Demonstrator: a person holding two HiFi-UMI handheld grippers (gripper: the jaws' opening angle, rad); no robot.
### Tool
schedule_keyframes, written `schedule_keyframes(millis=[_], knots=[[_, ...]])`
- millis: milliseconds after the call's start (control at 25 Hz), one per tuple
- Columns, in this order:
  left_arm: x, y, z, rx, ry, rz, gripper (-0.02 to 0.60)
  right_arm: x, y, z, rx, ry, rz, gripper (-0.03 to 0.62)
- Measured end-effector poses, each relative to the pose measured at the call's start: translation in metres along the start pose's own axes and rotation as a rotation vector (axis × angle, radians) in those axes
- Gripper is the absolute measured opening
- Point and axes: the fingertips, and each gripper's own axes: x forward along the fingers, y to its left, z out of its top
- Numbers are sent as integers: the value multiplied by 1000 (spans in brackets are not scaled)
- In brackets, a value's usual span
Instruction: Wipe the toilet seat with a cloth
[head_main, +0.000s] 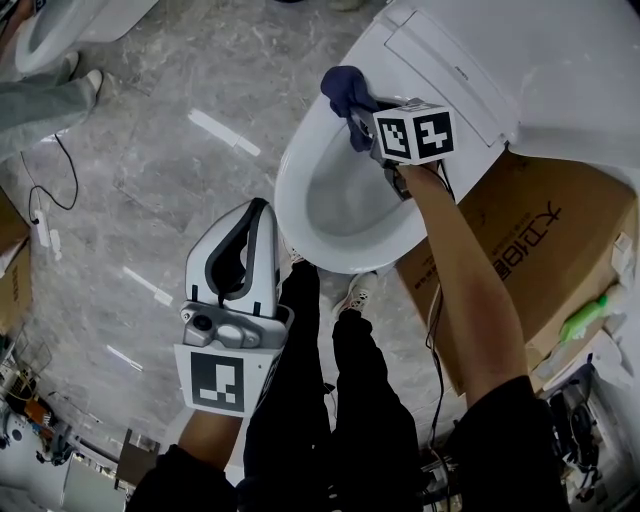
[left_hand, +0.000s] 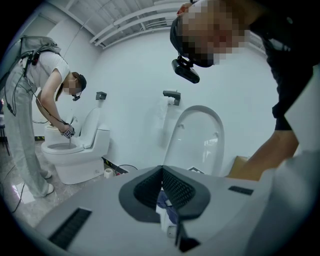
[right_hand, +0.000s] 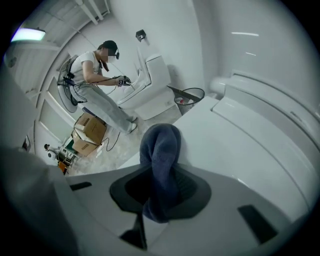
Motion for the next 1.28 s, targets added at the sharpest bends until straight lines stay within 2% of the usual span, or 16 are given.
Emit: schedule_keyframes(millis=[160, 520, 920, 1280], knots=[[1, 0, -2, -1, 5, -6, 11, -4, -12, 3, 75, -19, -15, 74], [7, -3, 0, 8, 6, -19, 11, -25, -51, 17, 294, -166, -86, 72], [13, -12, 0, 13, 10, -40, 11, -45, -82, 7, 356, -272, -240, 72], [17, -22, 2, 16, 3, -49, 11, -69, -108, -14, 389, -302, -329, 72]])
